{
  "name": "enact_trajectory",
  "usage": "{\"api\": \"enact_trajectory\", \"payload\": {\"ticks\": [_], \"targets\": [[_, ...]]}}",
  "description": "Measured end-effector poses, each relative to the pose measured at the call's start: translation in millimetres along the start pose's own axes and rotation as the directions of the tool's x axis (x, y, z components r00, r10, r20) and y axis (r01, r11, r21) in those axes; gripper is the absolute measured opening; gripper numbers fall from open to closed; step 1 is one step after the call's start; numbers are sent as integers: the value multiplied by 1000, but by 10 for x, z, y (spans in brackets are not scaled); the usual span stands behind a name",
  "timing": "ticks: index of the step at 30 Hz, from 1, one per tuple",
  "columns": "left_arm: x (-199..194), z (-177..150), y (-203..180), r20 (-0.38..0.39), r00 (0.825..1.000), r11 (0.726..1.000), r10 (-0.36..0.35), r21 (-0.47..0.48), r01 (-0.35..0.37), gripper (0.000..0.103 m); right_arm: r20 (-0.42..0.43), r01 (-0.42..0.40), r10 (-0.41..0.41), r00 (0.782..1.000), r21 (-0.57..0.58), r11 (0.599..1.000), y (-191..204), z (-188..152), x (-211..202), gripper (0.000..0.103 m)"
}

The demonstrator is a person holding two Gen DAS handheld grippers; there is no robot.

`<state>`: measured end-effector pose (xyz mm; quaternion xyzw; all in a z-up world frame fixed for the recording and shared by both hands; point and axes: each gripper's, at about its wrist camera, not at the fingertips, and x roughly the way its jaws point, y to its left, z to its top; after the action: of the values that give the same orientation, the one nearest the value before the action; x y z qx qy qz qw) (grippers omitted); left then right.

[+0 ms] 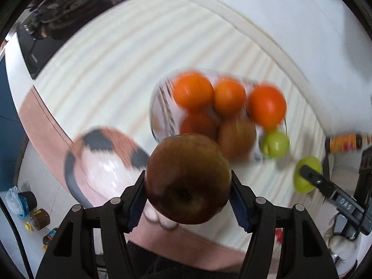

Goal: Organize fruits
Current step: 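Carry both apples onto the deer plate and open both tools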

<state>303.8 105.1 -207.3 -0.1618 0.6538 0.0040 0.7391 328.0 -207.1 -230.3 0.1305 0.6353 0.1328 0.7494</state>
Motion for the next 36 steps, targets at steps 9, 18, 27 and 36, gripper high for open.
{"api": "enact_trajectory", "payload": {"ticks": [9, 18, 27, 36], "targets": [[471, 537, 305, -70, 997, 994, 30, -99, -37, 62, 18, 137, -137, 990, -30, 990, -182, 927, 417, 59], [782, 631, 424, -129, 989, 981, -69, -192, 43, 62, 34, 149, -148, 988, -35, 988, -166, 998, 637, 59], [858, 606, 234, -141, 987, 984, -75, -173, 49, 63, 22, 99, -99, 995, -7, 995, -157, 940, 622, 59], [912, 612, 244, -178, 980, 977, -89, -206, 52, 64, 22, -44, 43, 999, 68, 997, -292, 958, 701, 68]]}}
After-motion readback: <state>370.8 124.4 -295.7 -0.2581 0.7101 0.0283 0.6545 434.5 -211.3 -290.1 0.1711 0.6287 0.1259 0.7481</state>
